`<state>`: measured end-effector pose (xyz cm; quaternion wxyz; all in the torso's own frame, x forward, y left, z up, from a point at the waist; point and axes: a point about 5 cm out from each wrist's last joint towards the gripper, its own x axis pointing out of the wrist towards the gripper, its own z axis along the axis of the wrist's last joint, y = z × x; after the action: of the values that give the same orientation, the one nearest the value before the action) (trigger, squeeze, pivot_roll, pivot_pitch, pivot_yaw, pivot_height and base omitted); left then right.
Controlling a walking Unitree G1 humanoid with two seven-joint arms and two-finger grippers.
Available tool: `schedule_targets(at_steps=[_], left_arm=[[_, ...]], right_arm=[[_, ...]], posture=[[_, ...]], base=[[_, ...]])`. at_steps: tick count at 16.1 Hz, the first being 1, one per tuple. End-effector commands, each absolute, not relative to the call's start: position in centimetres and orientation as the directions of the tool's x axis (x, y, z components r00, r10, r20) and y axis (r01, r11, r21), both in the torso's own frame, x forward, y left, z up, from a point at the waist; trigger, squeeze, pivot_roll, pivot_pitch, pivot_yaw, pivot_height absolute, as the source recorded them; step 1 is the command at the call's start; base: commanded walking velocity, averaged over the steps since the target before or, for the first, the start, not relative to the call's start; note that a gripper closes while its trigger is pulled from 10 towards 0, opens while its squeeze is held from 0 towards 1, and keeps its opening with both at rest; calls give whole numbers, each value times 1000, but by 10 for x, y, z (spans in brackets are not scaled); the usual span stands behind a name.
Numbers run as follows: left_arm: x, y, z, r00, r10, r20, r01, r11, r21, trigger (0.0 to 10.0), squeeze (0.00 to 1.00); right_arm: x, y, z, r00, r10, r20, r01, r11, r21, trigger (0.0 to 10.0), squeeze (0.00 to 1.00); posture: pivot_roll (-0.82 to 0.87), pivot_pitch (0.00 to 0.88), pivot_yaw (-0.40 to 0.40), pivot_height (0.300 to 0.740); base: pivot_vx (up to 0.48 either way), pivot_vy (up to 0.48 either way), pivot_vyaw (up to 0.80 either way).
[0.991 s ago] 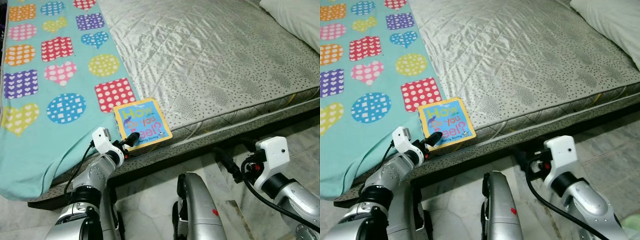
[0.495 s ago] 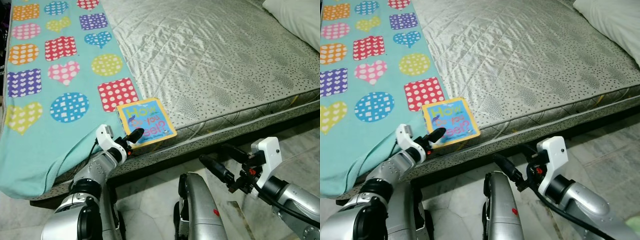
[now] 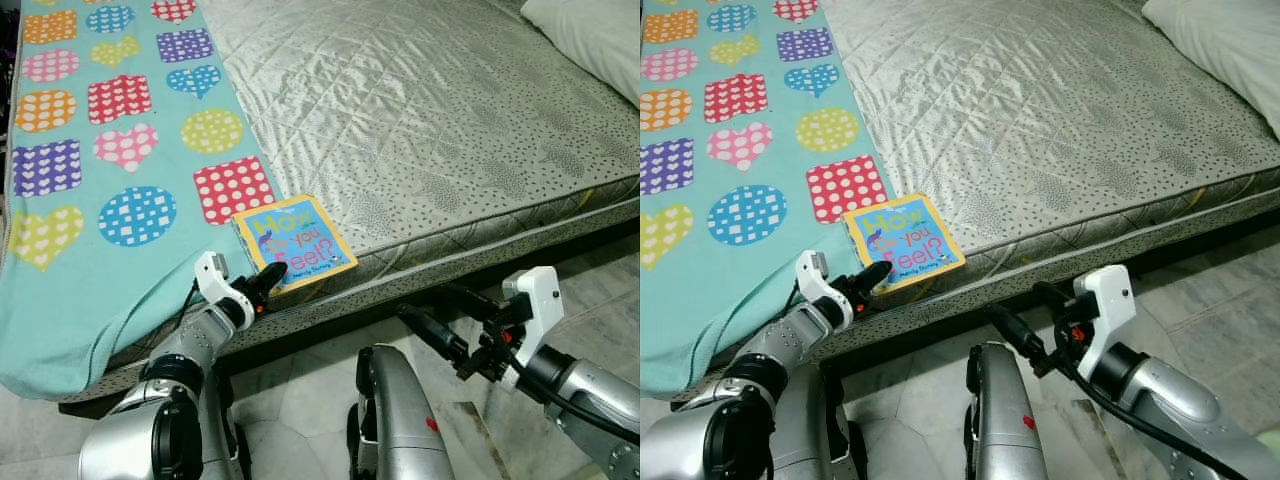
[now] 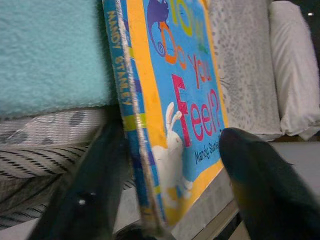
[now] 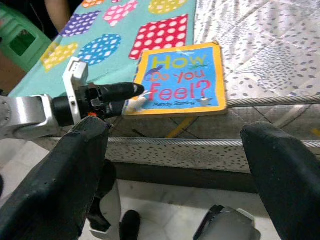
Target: Clean up the room
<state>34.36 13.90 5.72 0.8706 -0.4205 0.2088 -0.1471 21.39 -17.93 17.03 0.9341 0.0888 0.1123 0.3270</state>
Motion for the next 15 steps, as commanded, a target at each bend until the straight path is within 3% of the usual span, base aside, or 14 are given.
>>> schedule_targets(at_steps=[1,4,11,15], left_arm=[[343,138,56,869,-435,-235,82,596,-799,0,0],[344,138,57,875,-426,-229,86,602,-794,0,0],[350,147,68,925,-370,-93,102,474,-874,0,0],[351,147,70,926,-368,-81,106,461,-881,0,0]], right_arm=[[210,-176,178,733,671,-111,-626,729,277,10000,0],[208,-175,180,702,704,-107,-654,697,294,10000,0],[211,-171,178,699,706,-117,-654,697,295,10000,0],[214,-170,178,709,695,-117,-650,709,272,10000,0]], posture=[[-306,200,-10,545],[-308,197,-10,545],[-306,191,-9,545],[-302,188,-6,545]], base=[[0,0,0],[0,0,0],[0,0,0],[0,0,0]])
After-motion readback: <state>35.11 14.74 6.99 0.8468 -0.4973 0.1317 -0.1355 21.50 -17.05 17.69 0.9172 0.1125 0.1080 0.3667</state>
